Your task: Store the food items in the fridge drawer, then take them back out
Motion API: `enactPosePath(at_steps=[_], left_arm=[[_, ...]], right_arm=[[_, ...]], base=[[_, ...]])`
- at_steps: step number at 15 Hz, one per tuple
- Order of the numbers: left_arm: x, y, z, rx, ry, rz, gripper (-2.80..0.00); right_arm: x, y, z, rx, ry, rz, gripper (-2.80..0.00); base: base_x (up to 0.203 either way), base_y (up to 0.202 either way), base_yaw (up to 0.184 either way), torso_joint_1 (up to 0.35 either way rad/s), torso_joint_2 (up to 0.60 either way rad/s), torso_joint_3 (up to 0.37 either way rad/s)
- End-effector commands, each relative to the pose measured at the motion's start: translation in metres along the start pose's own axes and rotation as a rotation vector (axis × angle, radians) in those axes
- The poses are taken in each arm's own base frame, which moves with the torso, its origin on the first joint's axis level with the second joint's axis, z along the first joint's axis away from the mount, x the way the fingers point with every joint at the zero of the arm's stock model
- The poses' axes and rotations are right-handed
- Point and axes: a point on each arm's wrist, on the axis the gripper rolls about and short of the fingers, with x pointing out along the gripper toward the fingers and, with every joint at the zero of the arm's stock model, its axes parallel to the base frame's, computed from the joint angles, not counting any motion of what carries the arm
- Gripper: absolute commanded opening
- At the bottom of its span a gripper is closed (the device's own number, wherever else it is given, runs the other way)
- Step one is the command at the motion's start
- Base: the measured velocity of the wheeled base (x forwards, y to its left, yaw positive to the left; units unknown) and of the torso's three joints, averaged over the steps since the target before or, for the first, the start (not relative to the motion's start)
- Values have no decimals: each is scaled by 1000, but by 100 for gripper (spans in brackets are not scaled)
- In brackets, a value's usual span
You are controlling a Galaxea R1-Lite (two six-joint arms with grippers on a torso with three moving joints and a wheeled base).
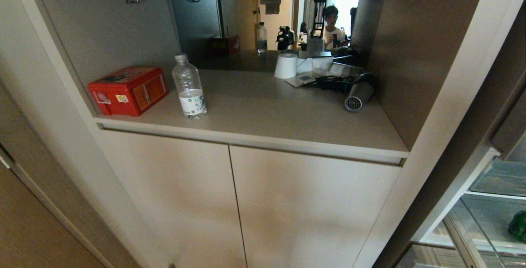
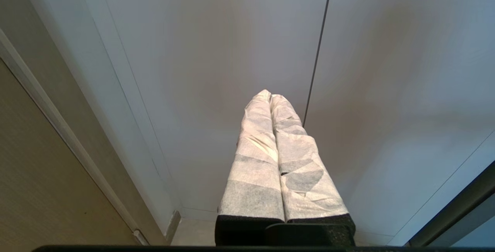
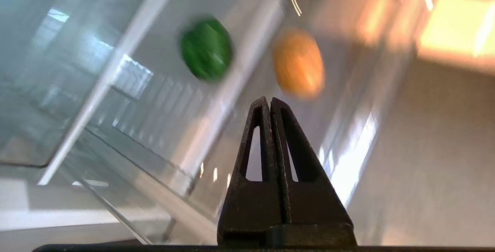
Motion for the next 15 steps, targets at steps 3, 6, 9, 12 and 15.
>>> enactPosePath(at_steps=[3, 6, 9, 12, 15], left_arm=[[1, 0, -3, 0, 10, 0, -280], [1, 0, -3, 0, 10, 0, -280], [1, 0, -3, 0, 10, 0, -280], [1, 0, -3, 0, 10, 0, -280], [1, 0, -3, 0, 10, 0, -280]], right_arm=[[11, -29, 11, 143, 56, -79, -280], [21, -42, 26, 200, 52, -144, -280], [18, -57, 33, 243, 26, -228, -280], [26, -72, 30, 288, 60, -303, -280], [37, -87, 36, 328, 64, -361, -280]], base=[[0, 0, 0, 0, 0, 0], [0, 0, 0, 0, 0, 0], [0, 0, 0, 0, 0, 0], [0, 0, 0, 0, 0, 0], [0, 0, 0, 0, 0, 0]])
